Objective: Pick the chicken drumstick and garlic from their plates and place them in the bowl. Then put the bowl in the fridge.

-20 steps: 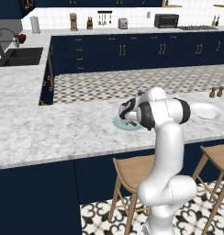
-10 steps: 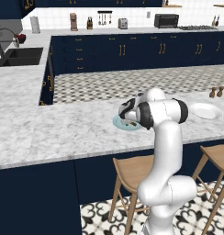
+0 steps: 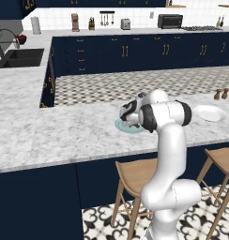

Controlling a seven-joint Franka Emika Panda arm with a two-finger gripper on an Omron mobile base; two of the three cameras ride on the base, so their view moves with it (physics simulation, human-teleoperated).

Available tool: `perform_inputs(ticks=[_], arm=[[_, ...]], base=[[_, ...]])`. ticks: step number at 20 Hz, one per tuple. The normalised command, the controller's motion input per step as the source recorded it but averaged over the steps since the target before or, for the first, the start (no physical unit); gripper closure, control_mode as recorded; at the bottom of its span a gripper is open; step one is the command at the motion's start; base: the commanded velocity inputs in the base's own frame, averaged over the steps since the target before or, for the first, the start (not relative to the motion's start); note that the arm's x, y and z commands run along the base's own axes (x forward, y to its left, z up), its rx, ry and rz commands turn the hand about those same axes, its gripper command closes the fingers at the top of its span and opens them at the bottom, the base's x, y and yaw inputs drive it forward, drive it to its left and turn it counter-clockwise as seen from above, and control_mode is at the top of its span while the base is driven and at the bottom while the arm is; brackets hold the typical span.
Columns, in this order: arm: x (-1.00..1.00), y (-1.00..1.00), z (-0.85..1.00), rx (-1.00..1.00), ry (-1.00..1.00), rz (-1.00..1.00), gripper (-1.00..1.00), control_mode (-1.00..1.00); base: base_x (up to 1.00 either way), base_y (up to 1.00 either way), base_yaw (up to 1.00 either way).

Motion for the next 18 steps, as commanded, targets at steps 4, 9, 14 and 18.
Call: perform_inputs(ticks=[4, 9, 14, 18], arm=[[-0.84, 0.00, 0.38, 0.00, -0.07, 0.00, 1.00, -1.00], [-0.99, 0.00, 0.63, 0.00, -0.21, -0.01, 1.00, -1.00], [-1.00, 0.00, 0.85, 0.00, -0.14, 0.00, 1.00, -1.00], [-0.99, 0.00, 0.99, 0.00, 0.00, -0.03, 1.00, -1.00]], base=[[0.00, 0.00, 0.00], [0.00, 0.00, 0.00], [0.00, 0.00, 0.00], [0.00, 0.00, 0.00]])
